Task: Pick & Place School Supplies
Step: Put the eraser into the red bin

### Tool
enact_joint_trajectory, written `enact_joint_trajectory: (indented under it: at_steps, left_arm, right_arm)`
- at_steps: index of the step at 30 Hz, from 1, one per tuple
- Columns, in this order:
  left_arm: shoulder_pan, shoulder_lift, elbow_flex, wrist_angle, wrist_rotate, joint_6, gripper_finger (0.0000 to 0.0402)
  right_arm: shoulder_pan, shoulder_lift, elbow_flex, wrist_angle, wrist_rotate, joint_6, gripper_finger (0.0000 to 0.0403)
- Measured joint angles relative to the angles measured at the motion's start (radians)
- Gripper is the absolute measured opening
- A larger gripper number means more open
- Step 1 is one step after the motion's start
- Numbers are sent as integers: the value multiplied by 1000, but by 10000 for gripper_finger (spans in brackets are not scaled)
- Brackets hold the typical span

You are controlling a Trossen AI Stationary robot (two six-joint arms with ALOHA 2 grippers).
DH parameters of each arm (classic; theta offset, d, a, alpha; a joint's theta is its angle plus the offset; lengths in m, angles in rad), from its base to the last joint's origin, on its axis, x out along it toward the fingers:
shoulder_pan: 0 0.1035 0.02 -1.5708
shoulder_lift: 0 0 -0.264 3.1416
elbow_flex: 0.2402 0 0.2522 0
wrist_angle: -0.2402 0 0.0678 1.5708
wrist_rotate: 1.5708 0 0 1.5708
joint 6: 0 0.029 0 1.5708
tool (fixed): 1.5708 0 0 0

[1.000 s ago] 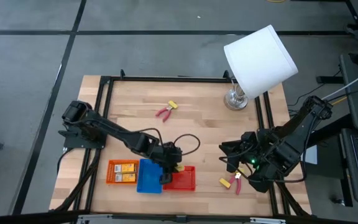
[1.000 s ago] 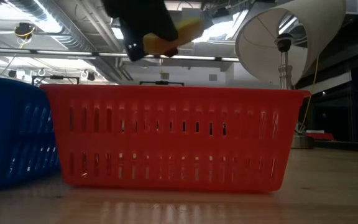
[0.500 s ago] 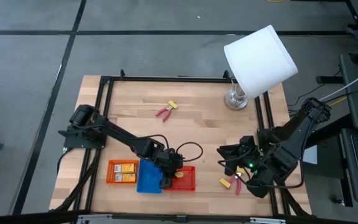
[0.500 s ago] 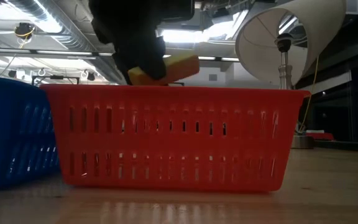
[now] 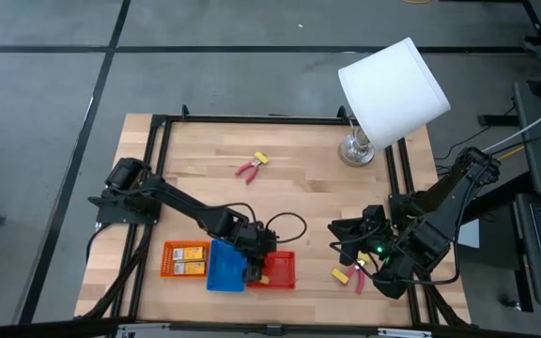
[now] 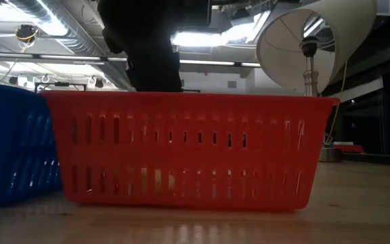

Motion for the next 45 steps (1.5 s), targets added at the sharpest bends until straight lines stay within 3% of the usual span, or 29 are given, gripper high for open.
enact_joint_trajectory:
  at_steps: [5,8,10,20,21,23,26,29,34,45]
  left_arm:
    - [39,-82,0,-47,-152,34,159]
    - [107,-140,0,-152,-253,93,158]
    - [176,-176,0,-219,-267,133,158]
    - [699,-197,0,-234,-23,213,185]
    - [743,-189,0,-233,21,277,187]
    - [803,-184,0,-239,111,576,190]
    - [821,-188,0,-272,148,1087,191]
    - [816,-172,0,-238,70,1340,192]
    - [803,-83,1,-142,14,1448,192]
    - [815,68,0,-141,-20,1531,187]
  right_arm:
    - [0,0,0,2,10,0,98]
    - [0,0,0,2,39,0,98]
    - [0,0,0,2,68,0,98]
    - [0,0,0,2,141,-12,98]
    - [0,0,0,2,151,-15,98]
    - [0,0,0,3,168,-16,98]
    - [0,0,0,2,175,-23,98]
    - [-1,0,0,2,180,-23,98]
    - [-13,0,0,2,185,-20,98]
    - [-21,-1,0,2,163,-3,98]
